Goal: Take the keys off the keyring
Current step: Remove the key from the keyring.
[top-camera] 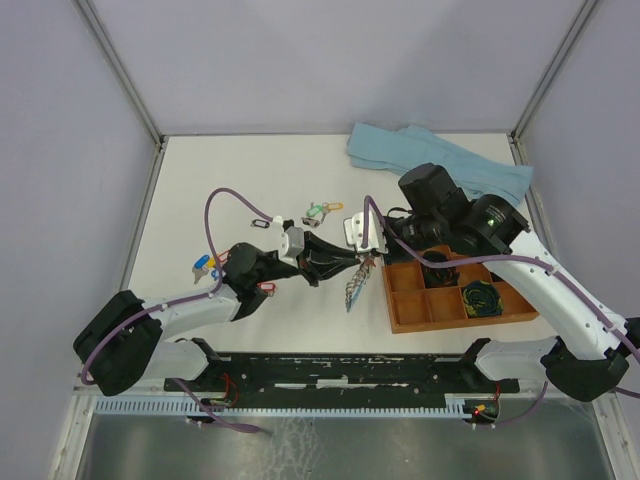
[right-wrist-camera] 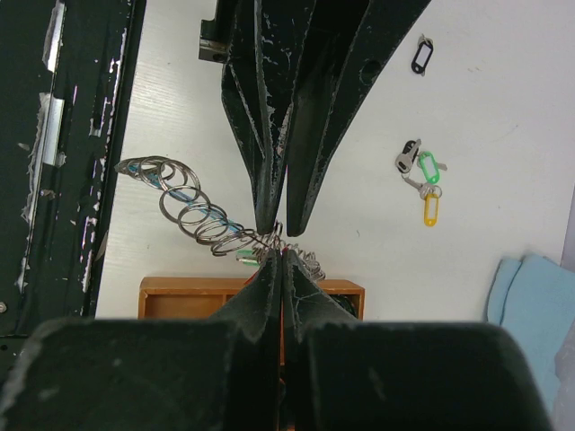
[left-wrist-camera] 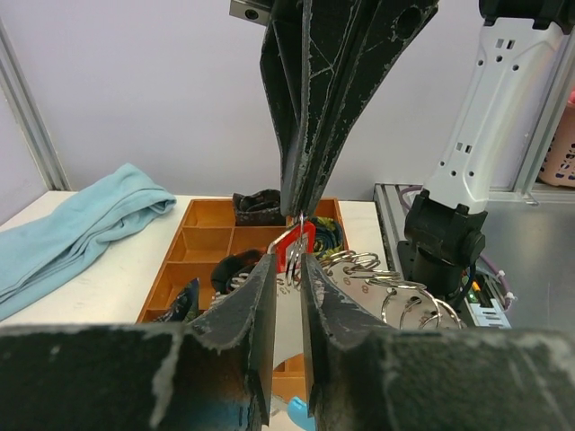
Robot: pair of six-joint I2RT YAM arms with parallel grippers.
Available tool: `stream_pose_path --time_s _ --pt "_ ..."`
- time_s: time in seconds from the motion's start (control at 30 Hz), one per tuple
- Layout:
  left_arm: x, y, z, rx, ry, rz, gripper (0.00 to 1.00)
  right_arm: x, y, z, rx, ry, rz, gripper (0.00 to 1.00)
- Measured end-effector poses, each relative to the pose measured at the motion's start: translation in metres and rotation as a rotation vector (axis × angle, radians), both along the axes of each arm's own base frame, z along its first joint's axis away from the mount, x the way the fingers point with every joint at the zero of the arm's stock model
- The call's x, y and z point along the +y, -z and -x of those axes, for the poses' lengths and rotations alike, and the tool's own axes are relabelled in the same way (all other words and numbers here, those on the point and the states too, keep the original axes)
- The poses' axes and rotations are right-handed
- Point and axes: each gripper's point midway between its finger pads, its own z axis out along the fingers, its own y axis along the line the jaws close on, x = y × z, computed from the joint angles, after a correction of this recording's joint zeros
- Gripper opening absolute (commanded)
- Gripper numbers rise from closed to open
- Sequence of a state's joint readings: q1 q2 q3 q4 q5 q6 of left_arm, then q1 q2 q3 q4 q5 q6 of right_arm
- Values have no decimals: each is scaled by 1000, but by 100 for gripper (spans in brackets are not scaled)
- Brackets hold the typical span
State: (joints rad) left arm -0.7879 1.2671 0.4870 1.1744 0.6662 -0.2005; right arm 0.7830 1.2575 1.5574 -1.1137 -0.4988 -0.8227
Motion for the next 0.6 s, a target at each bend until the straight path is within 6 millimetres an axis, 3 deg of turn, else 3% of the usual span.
stream_pose_path --time_s 0.4,0.6 --pt "-2 2 1 10 11 -15 27 1 -1 0 8 8 -6 0" --pt "-5 1 2 12 23 -22 16 1 -1 0 9 8 -7 1"
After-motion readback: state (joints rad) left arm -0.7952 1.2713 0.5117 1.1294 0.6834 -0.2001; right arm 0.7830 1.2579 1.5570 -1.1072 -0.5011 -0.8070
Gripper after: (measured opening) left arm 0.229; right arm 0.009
